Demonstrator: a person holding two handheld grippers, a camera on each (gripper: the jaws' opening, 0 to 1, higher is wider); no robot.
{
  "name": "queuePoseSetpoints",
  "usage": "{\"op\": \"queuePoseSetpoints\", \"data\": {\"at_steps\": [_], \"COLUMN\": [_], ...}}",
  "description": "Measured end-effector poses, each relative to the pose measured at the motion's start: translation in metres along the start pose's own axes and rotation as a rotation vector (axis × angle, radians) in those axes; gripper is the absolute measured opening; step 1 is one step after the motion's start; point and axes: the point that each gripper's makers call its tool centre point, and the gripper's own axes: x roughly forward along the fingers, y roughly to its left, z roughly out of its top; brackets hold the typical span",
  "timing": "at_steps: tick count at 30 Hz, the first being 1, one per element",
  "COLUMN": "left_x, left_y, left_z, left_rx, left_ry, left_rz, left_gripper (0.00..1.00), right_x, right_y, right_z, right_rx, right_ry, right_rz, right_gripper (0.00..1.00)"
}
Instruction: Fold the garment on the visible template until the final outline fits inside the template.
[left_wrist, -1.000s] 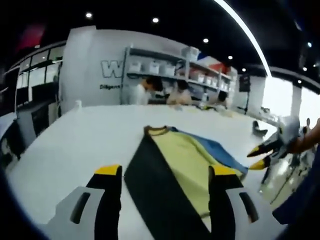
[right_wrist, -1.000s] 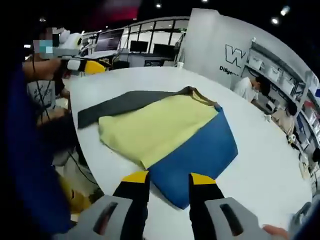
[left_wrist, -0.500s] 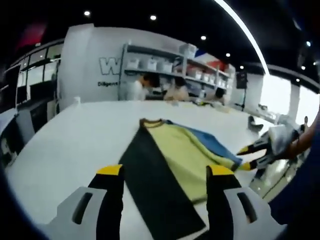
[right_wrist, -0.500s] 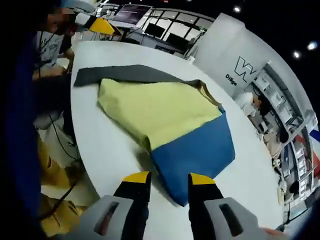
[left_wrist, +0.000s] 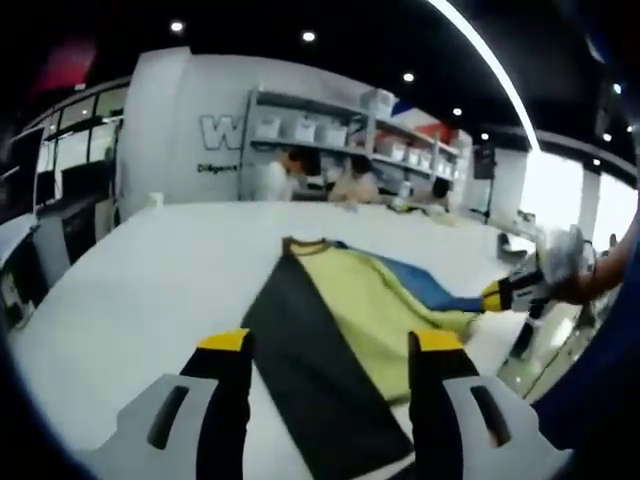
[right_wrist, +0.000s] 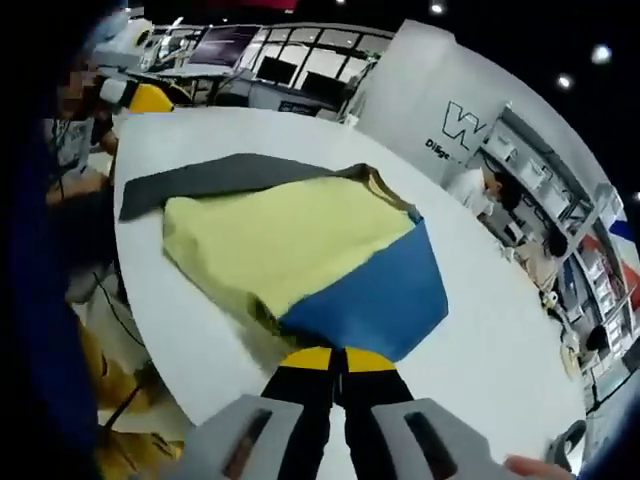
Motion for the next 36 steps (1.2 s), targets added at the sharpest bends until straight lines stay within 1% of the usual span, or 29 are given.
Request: {"op": "queuePoseSetpoints", "data": {"at_steps": [3, 4, 5, 6, 7, 9, 10, 11, 12, 13, 14, 15, 16, 17, 18, 19, 20, 21, 22, 25, 26, 27, 29, 30, 31, 32, 33, 34, 36], "left_x": [0.002, 0.002, 0.003, 0.003, 0.003, 0.003, 0.003, 0.003, 0.004, 0.005, 0.005, 0.006, 0.006, 0.006, 0.007, 0.007, 0.007, 0.008, 0.008, 0.011, 0.011, 0.011, 0.012, 0.012, 0.012, 0.013, 0.013, 0.014, 0.015], "left_y": [-0.002, -0.002, -0.002, -0.002, -0.002, -0.001, -0.001, -0.002, -0.002, -0.002, -0.002, -0.002, -0.002, -0.002, -0.002, -0.001, -0.001, -0.002, -0.003, -0.003, -0.003, -0.003, -0.005, -0.006, -0.008, -0.01, -0.009, -0.008, -0.01], "left_z": [0.0, 0.0, -0.001, 0.0, 0.0, 0.001, 0.001, 0.002, 0.002, 0.001, 0.001, 0.001, 0.001, 0.001, 0.001, 0.001, 0.001, 0.0, -0.001, -0.005, -0.005, -0.005, -0.004, -0.002, 0.0, 0.001, 0.0, -0.001, 0.0], "left_rx": [-0.006, -0.006, -0.005, -0.002, -0.002, 0.005, 0.006, 0.009, 0.009, 0.01, 0.01, 0.01, 0.01, 0.004, 0.001, 0.001, 0.001, 0.001, 0.0, -0.006, -0.007, -0.008, -0.01, -0.013, -0.014, -0.014, -0.013, -0.015, -0.024], "left_ry": [0.001, 0.003, 0.007, 0.006, 0.007, 0.01, 0.011, 0.013, 0.015, 0.02, 0.021, 0.022, 0.022, 0.022, 0.022, 0.024, 0.025, 0.028, 0.032, 0.045, 0.046, 0.048, 0.051, 0.052, 0.052, 0.053, 0.054, 0.056, 0.054], "left_rz": [-0.005, -0.007, -0.008, -0.009, -0.01, -0.012, -0.013, -0.015, -0.018, -0.021, -0.022, -0.021, -0.022, -0.021, -0.018, -0.015, -0.015, -0.016, -0.014, -0.007, -0.003, 0.001, 0.007, 0.012, 0.014, 0.017, 0.021, 0.03, 0.045], "left_gripper": [0.61, 0.61, 0.61, 0.61, 0.61, 0.6, 0.6, 0.6, 0.6, 0.6, 0.6, 0.6, 0.6, 0.6, 0.6, 0.6, 0.6, 0.6, 0.6, 0.6, 0.6, 0.59, 0.59, 0.59, 0.59, 0.59, 0.59, 0.59, 0.59], "right_x": [0.0, 0.002, 0.004, 0.003, 0.001, 0.0, 0.0, 0.001, 0.002, 0.002, 0.001, -0.001, 0.0, 0.0, 0.003, 0.004, 0.005, 0.003, 0.004, 0.004, 0.006, 0.007, 0.011, 0.012, 0.012, 0.013, 0.014, 0.014, 0.018], "right_y": [-0.006, -0.003, -0.008, -0.017, -0.026, -0.038, -0.046, -0.065, -0.075, -0.091, -0.097, -0.12, -0.126, -0.148, -0.166, -0.177, -0.183, -0.191, -0.208, -0.232, -0.244, -0.25, -0.263, -0.272, -0.279, -0.292, -0.298, -0.297, -0.306], "right_z": [0.002, 0.001, 0.002, 0.011, 0.016, 0.024, 0.025, 0.025, 0.022, 0.021, 0.023, 0.025, 0.025, 0.023, 0.017, 0.014, 0.013, 0.018, 0.018, 0.022, 0.019, 0.018, 0.011, 0.012, 0.011, 0.005, 0.001, -0.001, -0.011], "right_rx": [0.025, 0.094, 0.188, 0.295, 0.386, 0.475, 0.511, 0.548, 0.569, 0.618, 0.629, 0.678, 0.707, 0.77, 0.78, 0.788, 0.798, 0.81, 0.856, 0.939, 0.912, 0.903, 0.903, 1.031, 1.08, 1.099, 1.105, 1.13, 1.201], "right_ry": [-0.002, -0.001, -0.01, -0.04, -0.052, -0.077, -0.08, -0.093, -0.085, -0.078, -0.085, -0.102, -0.102, -0.106, -0.111, -0.103, -0.1, -0.105, -0.116, -0.144, -0.139, -0.138, -0.133, -0.173, -0.194, -0.211, -0.208, -0.205, -0.206], "right_rz": [-0.001, 0.022, 0.022, 0.01, 0.011, 0.034, 0.044, 0.039, 0.043, 0.05, 0.043, 0.022, 0.028, 0.029, 0.011, 0.006, 0.003, 0.005, 0.016, 0.002, -0.004, -0.018, -0.022, -0.02, -0.028, -0.057, -0.067, -0.069, -0.084], "right_gripper": [0.0, 0.0, 0.0, 0.0, 0.0, 0.0, 0.0, 0.0, 0.0, 0.0, 0.0, 0.0, 0.0, 0.0, 0.0, 0.0, 0.0, 0.0, 0.0, 0.0, 0.0, 0.0, 0.0, 0.0, 0.0, 0.0, 0.0, 0.0, 0.0]}}
